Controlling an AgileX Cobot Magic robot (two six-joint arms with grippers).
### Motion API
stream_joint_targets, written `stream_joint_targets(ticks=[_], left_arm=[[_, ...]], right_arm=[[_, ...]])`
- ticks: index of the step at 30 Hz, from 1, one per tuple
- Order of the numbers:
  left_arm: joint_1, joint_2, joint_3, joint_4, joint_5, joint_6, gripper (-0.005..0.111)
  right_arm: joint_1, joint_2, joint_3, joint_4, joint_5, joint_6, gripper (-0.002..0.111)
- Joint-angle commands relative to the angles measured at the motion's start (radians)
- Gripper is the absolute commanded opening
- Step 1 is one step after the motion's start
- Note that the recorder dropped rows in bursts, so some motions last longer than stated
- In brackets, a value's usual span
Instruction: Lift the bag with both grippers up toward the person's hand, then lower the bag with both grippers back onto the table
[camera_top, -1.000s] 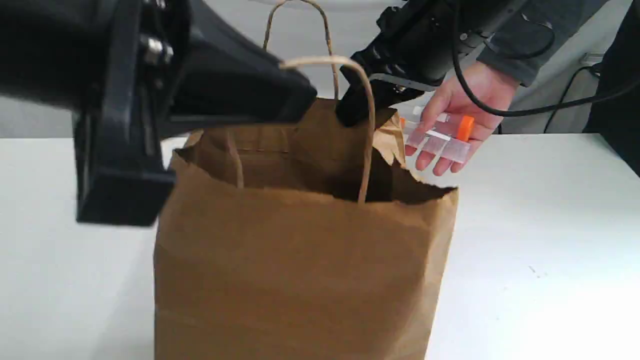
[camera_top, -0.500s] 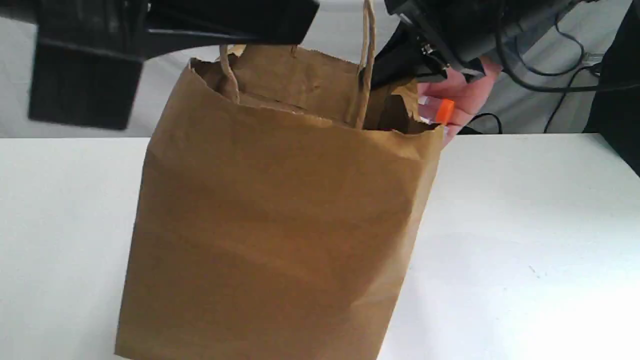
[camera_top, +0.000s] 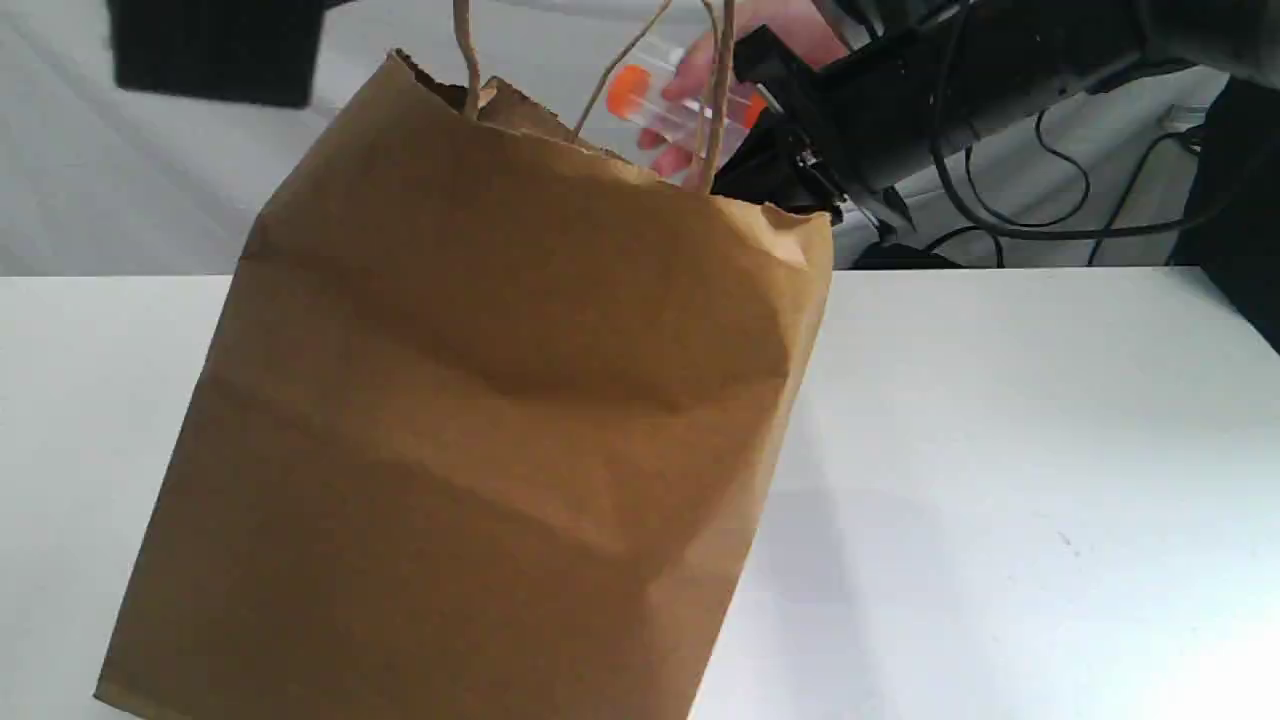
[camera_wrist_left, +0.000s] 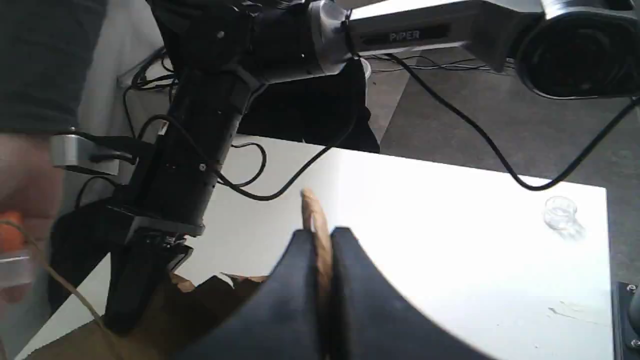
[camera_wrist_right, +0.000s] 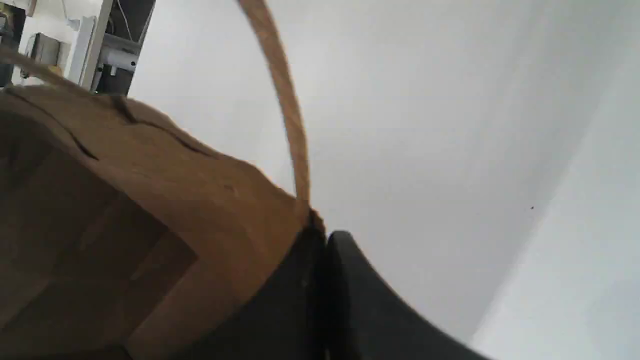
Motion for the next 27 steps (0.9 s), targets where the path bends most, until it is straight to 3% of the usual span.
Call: stream_joint_targets(ticks=[1, 27], left_arm=[[-0.007, 0.01, -0.008, -0.026, -0.019, -0.014, 0.0], [-0.007, 0.014, -0.029, 0.038, 0.037, -0.031, 0.0]], right_arm=[[-0.005, 0.002, -0.005, 0.005, -0.007, 0.003, 0.0], [-0.005, -0.014, -0.005, 0.044, -0.007, -0.033, 0.0]])
